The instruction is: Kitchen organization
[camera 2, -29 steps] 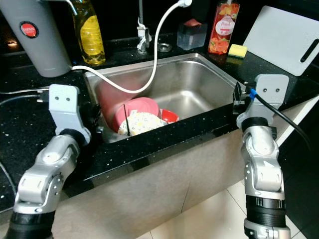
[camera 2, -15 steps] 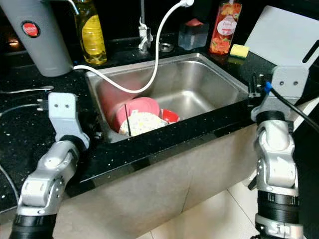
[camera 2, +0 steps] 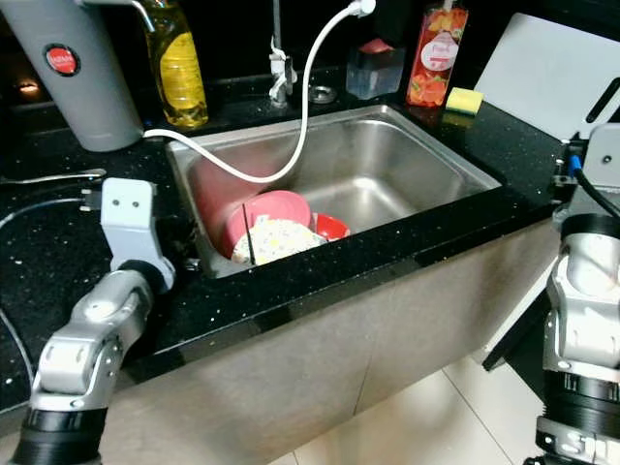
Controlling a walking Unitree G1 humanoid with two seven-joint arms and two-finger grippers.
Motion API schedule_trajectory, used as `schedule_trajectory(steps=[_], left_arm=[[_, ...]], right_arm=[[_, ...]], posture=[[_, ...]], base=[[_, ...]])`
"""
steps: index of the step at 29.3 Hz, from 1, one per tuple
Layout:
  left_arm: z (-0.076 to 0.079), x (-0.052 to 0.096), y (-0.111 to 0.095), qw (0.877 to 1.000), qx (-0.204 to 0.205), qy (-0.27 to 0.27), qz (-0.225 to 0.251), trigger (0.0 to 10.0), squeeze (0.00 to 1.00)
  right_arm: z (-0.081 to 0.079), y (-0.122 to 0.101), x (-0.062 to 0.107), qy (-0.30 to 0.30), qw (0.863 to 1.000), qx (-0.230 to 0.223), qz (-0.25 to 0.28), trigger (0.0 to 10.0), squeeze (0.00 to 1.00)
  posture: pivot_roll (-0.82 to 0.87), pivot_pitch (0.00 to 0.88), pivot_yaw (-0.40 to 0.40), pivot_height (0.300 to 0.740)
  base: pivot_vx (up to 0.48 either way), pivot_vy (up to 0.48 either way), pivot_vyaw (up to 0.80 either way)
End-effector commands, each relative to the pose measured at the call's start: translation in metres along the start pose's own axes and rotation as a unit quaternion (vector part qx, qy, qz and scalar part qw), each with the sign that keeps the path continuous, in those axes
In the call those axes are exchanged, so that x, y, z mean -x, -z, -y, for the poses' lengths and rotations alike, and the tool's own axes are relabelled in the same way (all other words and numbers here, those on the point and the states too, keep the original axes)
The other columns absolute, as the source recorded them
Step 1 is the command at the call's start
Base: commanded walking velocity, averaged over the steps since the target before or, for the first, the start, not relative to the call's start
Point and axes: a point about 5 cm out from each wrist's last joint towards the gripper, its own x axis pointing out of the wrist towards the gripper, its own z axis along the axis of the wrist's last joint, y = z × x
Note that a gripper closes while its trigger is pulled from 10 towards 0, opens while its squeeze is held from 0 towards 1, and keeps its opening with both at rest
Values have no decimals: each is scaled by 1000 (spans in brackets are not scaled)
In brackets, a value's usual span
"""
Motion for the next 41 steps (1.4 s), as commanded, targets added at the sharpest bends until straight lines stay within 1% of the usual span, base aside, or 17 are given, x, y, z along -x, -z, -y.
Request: schedule_trajectory(steps=[1,3,5,10,13,16,19,20,23,25,27,28,29,31,35,39,41], left_arm=[[0,1,22,999,0,3,-52,10000,0],[0,1,21,999,-3,3,-48,10000,0],[0,1,20,999,-5,3,-48,10000,0],[0,1,19,999,-7,3,-48,10000,0],[-1,1,18,999,-8,2,-46,10000,0],[-1,1,17,999,-8,3,-43,10000,0],[0,1,15,999,-9,4,-37,10000,0],[0,1,15,999,-9,4,-37,10000,0],[1,0,10,1000,-9,5,-23,10000,0],[1,0,10,1000,-10,4,-21,10000,0],[0,0,9,1000,-11,3,-20,10000,0],[0,0,9,1000,-11,3,-20,10000,0],[0,1,9,1000,-11,1,-18,10000,0],[0,1,8,1000,-11,0,-17,10000,0],[0,1,8,1000,-11,-2,-15,10000,0],[0,1,5,1000,-11,-1,-9,10000,0],[0,1,4,1000,-13,-1,-7,10000,0]], right_arm=[[8,10,2,19,999,21,-15,10000,0],[23,40,13,69,992,81,-67,10000,0],[32,57,21,96,983,123,-99,10000,0],[40,81,34,106,970,165,-143,10000,0],[41,102,44,95,963,147,-203,10000,0],[33,134,65,56,948,114,-293,10000,0],[21,156,86,12,931,95,-351,10000,0],[21,156,86,12,931,95,-351,10000,0],[4,172,114,-41,918,76,-387,10000,0],[-2,175,121,-55,915,66,-393,10000,0],[-11,184,137,-87,903,58,-417,10000,0],[-11,184,137,-87,903,58,-417,10000,0],[-19,195,161,-131,876,56,-461,10000,0],[-23,203,181,-167,852,52,-494,10000,0],[-28,210,208,-197,828,30,-525,10000,0],[-30,218,248,-233,784,29,-574,10000,0],[-31,218,255,-231,780,20,-581,10000,0]], posture=[[-116,154,-17,740],[-113,153,-20,740],[-110,151,-19,740],[-110,150,-18,740],[-110,151,-19,740],[-112,154,-18,740],[-110,155,-20,740],[-110,155,-20,740],[-108,157,-22,740],[-108,157,-22,740],[-109,157,-23,740],[-109,157,-23,740],[-107,157,-28,740],[-108,157,-30,740],[-108,157,-33,740],[-104,158,-35,740],[-104,158,-34,740]], base=[[0,0,0],[0,0,0],[0,0,0],[0,0,0],[0,0,0],[0,0,0],[0,0,0],[0,0,0],[0,0,0],[0,0,0],[0,0,0],[0,0,0],[0,0,0],[0,0,0],[0,0,0],[0,0,0],[0,0,0]])
